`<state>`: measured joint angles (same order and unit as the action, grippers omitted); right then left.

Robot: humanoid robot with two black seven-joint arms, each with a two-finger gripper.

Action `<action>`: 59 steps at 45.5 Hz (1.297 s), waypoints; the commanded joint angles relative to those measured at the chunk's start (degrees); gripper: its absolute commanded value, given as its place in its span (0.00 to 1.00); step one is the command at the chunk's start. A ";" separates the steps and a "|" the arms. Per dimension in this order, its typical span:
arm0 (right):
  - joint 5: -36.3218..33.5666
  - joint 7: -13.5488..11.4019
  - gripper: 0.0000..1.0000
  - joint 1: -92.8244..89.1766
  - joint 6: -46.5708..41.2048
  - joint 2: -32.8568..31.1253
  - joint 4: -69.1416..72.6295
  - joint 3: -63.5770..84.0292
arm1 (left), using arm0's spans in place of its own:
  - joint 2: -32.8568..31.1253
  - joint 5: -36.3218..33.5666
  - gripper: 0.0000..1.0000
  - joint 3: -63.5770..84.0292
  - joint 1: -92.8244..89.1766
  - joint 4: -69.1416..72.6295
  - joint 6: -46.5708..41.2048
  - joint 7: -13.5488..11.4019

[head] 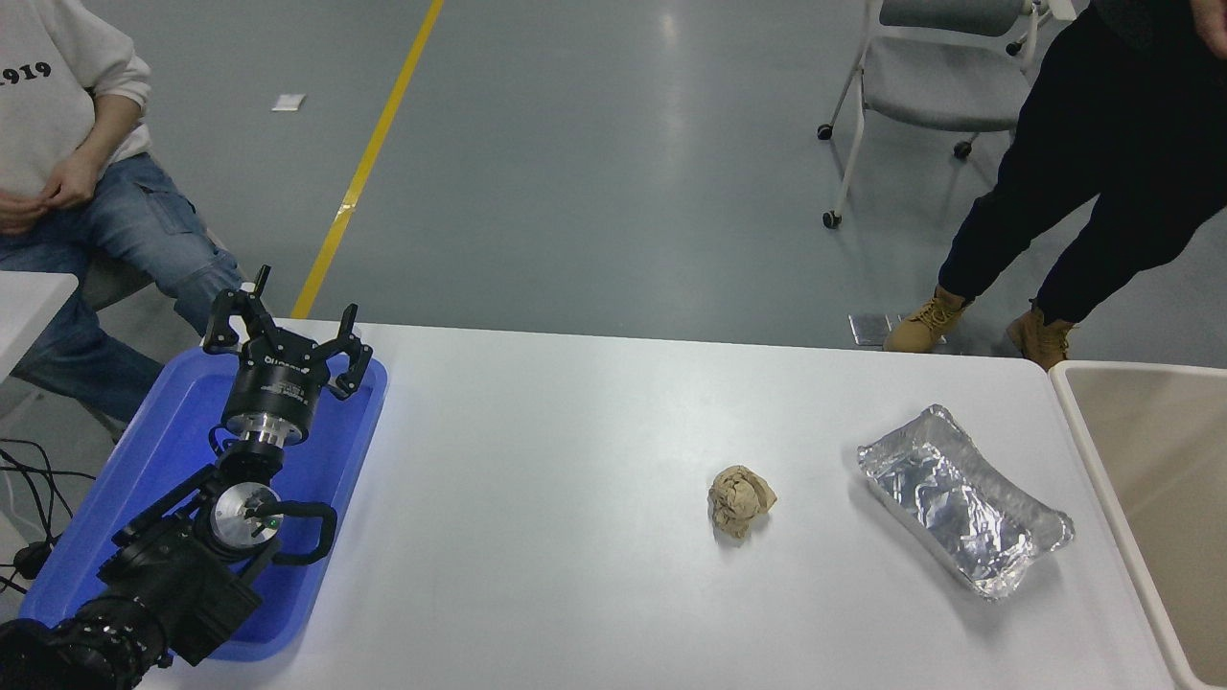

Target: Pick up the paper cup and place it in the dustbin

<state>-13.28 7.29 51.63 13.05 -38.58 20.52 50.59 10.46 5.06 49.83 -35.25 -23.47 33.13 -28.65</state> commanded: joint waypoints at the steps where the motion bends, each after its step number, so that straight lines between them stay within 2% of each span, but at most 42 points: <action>1: -0.16 -1.40 0.00 -8.56 4.97 1.92 -1.01 -5.85 | 0.00 -0.05 1.00 0.00 0.00 0.00 0.00 0.00; 15: -0.08 -1.40 0.00 -14.01 6.11 6.06 -1.01 -9.90 | 0.00 0.03 1.00 0.00 0.00 0.00 0.00 0.00; 42: 0.01 -1.32 0.00 -14.28 6.38 6.41 -1.01 -10.07 | 0.00 0.03 1.00 0.00 0.00 0.00 0.00 0.00; 43: 0.10 -1.32 0.06 -14.28 6.46 6.32 -0.92 -10.07 | 0.00 0.03 1.00 0.00 0.00 0.00 0.00 0.00; 45: 0.63 -1.23 0.27 -14.36 6.55 6.32 -0.92 -10.07 | 0.00 0.03 1.00 0.00 0.00 0.00 0.00 0.00; 51: 0.80 -1.23 0.98 -14.19 6.64 6.06 -0.92 -10.07 | 0.00 0.03 1.00 0.00 0.00 0.00 0.00 0.00; 59: 0.89 -1.32 1.00 -13.66 6.11 5.88 -0.57 -10.07 | 0.00 -0.05 1.00 0.00 0.00 0.00 0.00 0.00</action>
<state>-12.62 6.01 37.57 19.58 -32.47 19.62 40.56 10.46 5.08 49.83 -35.26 -23.47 33.13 -28.65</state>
